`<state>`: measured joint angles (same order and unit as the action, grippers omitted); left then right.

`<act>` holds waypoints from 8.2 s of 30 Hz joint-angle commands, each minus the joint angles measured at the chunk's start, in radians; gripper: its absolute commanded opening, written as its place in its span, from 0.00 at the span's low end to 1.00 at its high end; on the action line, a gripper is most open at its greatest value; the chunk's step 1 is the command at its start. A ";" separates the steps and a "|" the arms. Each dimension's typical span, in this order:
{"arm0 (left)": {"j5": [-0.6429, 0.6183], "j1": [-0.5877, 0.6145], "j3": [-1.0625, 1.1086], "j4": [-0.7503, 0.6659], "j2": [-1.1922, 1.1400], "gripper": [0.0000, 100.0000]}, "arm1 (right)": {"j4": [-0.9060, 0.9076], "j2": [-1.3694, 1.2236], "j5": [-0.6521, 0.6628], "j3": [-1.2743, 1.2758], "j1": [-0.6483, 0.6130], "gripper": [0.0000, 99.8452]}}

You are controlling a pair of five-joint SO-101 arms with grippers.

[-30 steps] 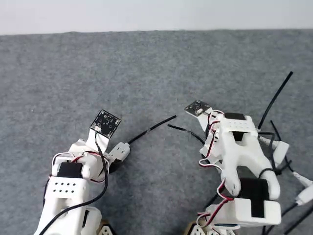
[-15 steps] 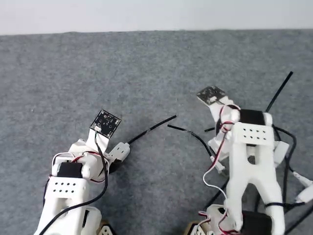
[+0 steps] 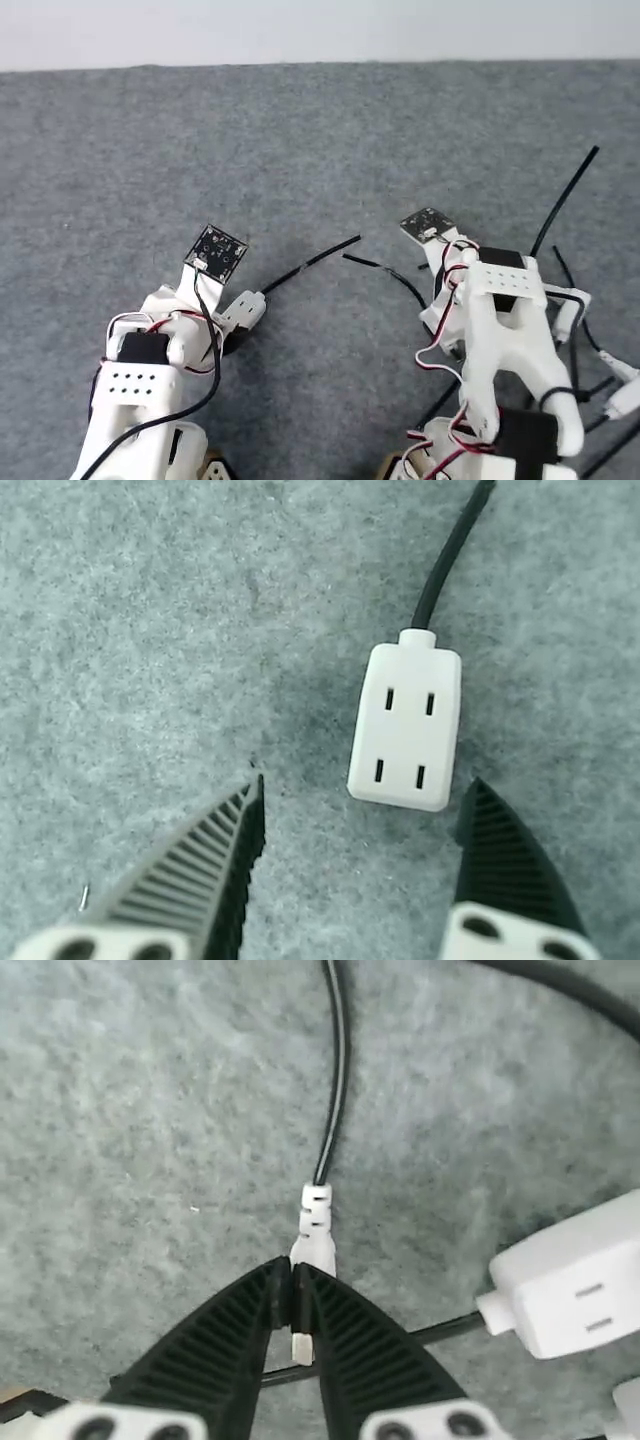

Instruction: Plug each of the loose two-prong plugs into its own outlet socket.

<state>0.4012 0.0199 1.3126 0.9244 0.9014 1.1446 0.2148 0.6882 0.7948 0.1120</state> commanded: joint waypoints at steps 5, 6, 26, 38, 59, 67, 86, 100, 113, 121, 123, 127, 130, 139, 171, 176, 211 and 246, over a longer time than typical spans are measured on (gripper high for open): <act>0.015 -0.006 -0.010 -0.025 0.020 0.29 | 0.005 -0.090 0.071 0.021 -0.082 0.01; 0.015 -0.006 -0.008 -0.025 0.020 0.29 | 0.008 -0.096 0.068 0.020 -0.093 0.01; 0.015 -0.006 -0.007 -0.035 0.020 0.29 | 0.331 -0.102 -0.064 -0.477 -0.001 0.01; 0.015 -0.006 -0.007 -0.037 0.020 0.29 | 0.099 -0.268 0.074 -0.296 0.061 0.01; 0.015 -0.006 -0.007 -0.037 0.020 0.29 | 0.196 -0.188 -0.011 -0.319 0.007 0.01; 0.015 -0.003 -0.007 -0.037 0.020 0.29 | 0.140 -0.045 -0.011 -0.149 -0.044 0.01; 0.015 0.000 -0.007 -0.037 0.020 0.29 | 0.107 -0.094 0.043 -0.133 0.056 0.01; 0.015 -0.002 -0.007 -0.038 0.020 0.29 | 0.107 -0.193 0.066 -0.086 -0.093 0.01; 0.017 -0.002 -0.007 -0.038 0.020 0.29 | 0.136 -0.160 0.068 -0.143 -0.125 0.01; 0.017 0.000 -0.007 -0.038 0.020 0.29 | 0.275 0.059 0.075 -0.242 -0.148 0.01; 0.017 -0.002 -0.007 -0.038 0.020 0.29 | 0.275 0.101 0.077 -0.242 -0.140 0.01; 0.017 -0.002 -0.007 -0.038 0.020 0.29 | 0.266 0.136 0.078 -0.238 -0.085 0.02; 0.017 -0.002 -0.007 -0.038 0.020 0.29 | 0.263 0.107 0.118 -0.213 -0.061 0.04; 0.017 -0.002 -0.007 -0.038 0.020 0.29 | 0.070 -0.077 0.112 -0.104 -0.068 0.13; 0.017 -0.003 -0.005 -0.038 0.020 0.29 | 0.068 -0.334 0.120 -0.219 -0.108 0.13; 0.017 -0.005 0.001 -0.038 0.020 0.29 | 0.136 -0.435 0.115 -0.322 -0.105 0.00; -0.029 0.037 -0.229 -0.025 -0.381 0.15 | 0.143 0.553 -0.281 -0.324 -0.582 0.01; 0.044 -0.061 0.018 0.029 0.124 0.15 | -0.228 0.102 -0.130 -0.018 -0.163 0.01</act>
<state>0.4933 -0.0752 1.3694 0.9628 1.0119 1.0004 0.3913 0.5224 0.7825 -0.0997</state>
